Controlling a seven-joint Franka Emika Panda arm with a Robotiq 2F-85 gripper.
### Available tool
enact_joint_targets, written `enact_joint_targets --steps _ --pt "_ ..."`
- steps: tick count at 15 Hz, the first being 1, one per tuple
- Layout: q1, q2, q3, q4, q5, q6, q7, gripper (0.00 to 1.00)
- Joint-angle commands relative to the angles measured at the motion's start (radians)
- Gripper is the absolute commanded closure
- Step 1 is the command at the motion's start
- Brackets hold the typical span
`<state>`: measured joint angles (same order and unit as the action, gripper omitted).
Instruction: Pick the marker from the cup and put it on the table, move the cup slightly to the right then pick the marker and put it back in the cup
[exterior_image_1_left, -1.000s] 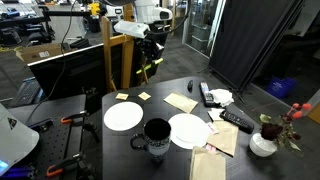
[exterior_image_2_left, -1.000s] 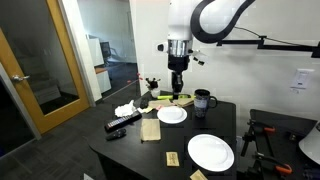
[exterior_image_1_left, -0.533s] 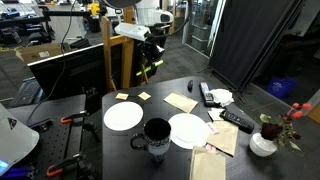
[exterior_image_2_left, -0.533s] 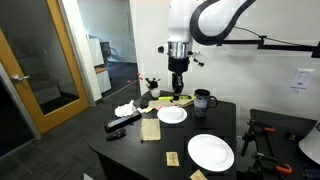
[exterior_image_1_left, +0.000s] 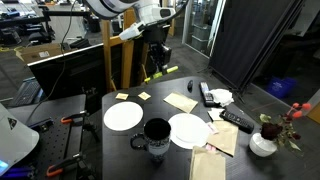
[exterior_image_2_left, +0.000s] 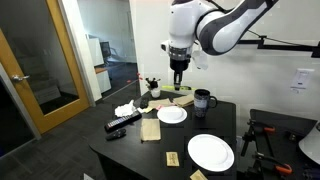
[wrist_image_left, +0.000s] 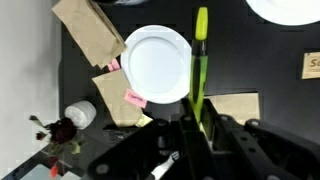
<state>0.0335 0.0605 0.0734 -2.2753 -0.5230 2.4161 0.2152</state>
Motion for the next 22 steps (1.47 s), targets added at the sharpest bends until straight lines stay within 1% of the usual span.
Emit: enact_joint_targets --steps 1,7,12,18,22 --pt "0.036 0.009 -0.022 0.025 -0.197 -0.073 0.274 0.96" --pt "0.066 0.03 -0.01 0.035 -0.445 -0.178 0.711 0.96" --pt "0.088 0.045 0.002 0.044 -0.596 -0.291 1.055 0.96" --pt "0.117 0.061 0.024 0.056 -0.694 -0.468 1.404 0.96" --pt "0.141 0.076 0.05 0.064 -0.727 -0.631 1.612 0.96"
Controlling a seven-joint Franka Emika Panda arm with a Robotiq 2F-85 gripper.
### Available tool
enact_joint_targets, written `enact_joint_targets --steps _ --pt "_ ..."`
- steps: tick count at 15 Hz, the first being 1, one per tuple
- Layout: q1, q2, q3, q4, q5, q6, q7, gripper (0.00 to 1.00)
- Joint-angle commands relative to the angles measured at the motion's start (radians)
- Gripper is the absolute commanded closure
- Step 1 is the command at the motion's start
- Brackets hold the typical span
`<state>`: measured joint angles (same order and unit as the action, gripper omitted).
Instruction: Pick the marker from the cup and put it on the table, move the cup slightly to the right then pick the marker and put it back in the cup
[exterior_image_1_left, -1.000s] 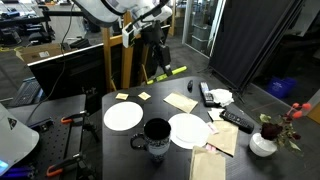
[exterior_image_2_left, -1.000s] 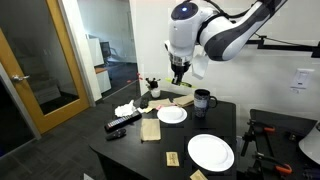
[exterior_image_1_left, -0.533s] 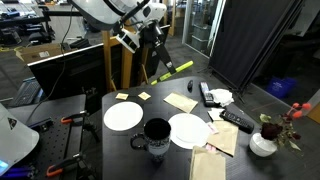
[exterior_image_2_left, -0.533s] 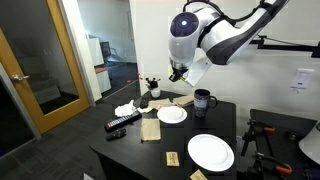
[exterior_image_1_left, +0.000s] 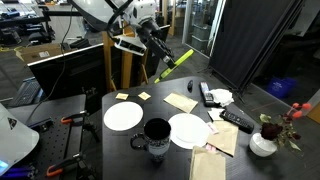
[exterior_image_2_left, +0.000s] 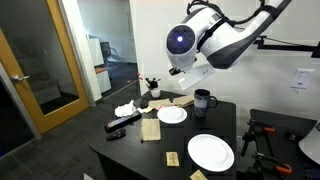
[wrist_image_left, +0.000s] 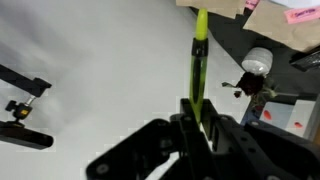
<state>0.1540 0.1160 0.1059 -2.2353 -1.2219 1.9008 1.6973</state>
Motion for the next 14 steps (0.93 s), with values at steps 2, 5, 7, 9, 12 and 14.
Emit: enact_joint_targets --steps 2,5,7,9,12,14 --pt "0.033 0.037 0.03 0.033 -0.033 -0.211 0.22 0.96" --pt "0.026 0.029 0.041 0.016 -0.015 -0.227 0.212 0.86" --pt "0.033 0.046 0.047 0.026 -0.015 -0.269 0.23 0.86" --pt "0.033 0.055 0.047 0.032 -0.015 -0.274 0.232 0.86" --pt "0.033 0.056 0.047 0.035 -0.015 -0.274 0.232 0.96" --pt "0.042 0.059 0.048 0.026 -0.048 -0.288 0.297 0.96"
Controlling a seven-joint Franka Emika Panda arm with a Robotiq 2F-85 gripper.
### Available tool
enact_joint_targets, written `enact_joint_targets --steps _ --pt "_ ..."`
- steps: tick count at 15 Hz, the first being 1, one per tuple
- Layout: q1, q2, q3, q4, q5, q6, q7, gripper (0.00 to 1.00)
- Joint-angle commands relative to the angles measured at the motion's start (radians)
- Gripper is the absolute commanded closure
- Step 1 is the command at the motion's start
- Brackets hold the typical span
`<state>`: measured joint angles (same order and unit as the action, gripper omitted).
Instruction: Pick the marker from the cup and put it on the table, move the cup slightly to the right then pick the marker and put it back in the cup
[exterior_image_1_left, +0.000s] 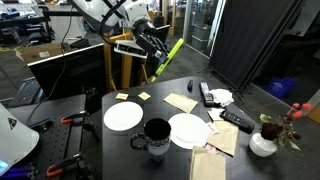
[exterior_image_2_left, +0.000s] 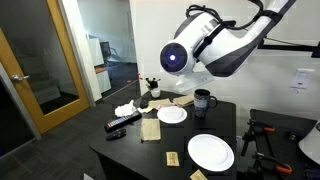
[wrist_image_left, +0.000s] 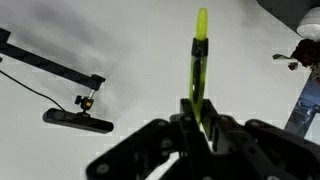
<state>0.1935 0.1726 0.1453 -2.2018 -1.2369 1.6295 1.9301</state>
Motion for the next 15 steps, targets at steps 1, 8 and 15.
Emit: enact_joint_targets --steps 1,8,15 --pt "0.006 0.001 0.009 -0.014 -0.049 -0.026 0.093 0.96" --pt "0.017 0.011 0.017 -0.036 -0.115 -0.152 0.357 0.96" --pt "0.005 0.043 0.018 -0.073 -0.062 -0.165 0.474 0.96"
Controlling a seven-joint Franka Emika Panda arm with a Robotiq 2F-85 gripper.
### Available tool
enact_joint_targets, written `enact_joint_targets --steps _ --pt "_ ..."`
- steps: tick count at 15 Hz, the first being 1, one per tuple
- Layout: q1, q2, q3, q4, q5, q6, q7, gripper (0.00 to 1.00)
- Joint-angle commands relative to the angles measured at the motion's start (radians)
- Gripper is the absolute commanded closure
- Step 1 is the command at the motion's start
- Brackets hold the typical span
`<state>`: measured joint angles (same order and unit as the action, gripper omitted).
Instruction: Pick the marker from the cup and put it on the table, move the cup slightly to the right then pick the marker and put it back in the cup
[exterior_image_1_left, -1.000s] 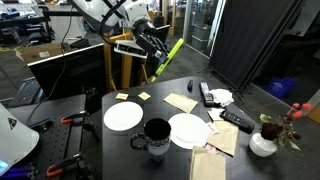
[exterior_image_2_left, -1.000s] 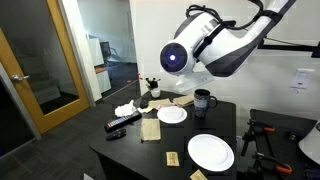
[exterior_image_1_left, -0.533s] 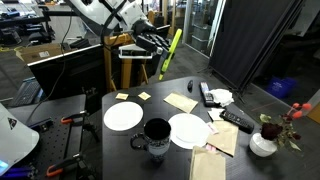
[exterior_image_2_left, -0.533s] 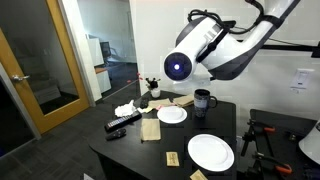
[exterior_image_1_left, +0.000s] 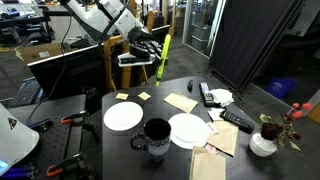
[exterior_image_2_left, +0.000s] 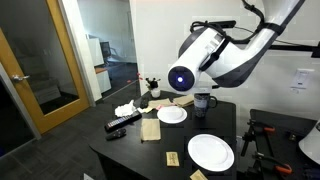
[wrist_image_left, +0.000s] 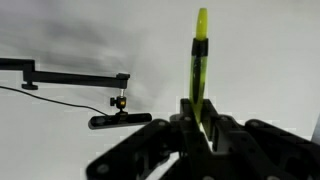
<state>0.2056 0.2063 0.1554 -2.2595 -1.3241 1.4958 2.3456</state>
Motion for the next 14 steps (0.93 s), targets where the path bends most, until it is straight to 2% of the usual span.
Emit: enact_joint_targets --steps 1,8,14 --pt "-0.01 0.013 0.007 -0.023 0.037 -0.029 0.074 0.96" --pt "-0.032 0.021 -0.008 -0.07 0.086 -0.026 0.149 0.96" --pt "-0.06 0.036 -0.029 -0.078 0.07 -0.01 0.156 0.96"
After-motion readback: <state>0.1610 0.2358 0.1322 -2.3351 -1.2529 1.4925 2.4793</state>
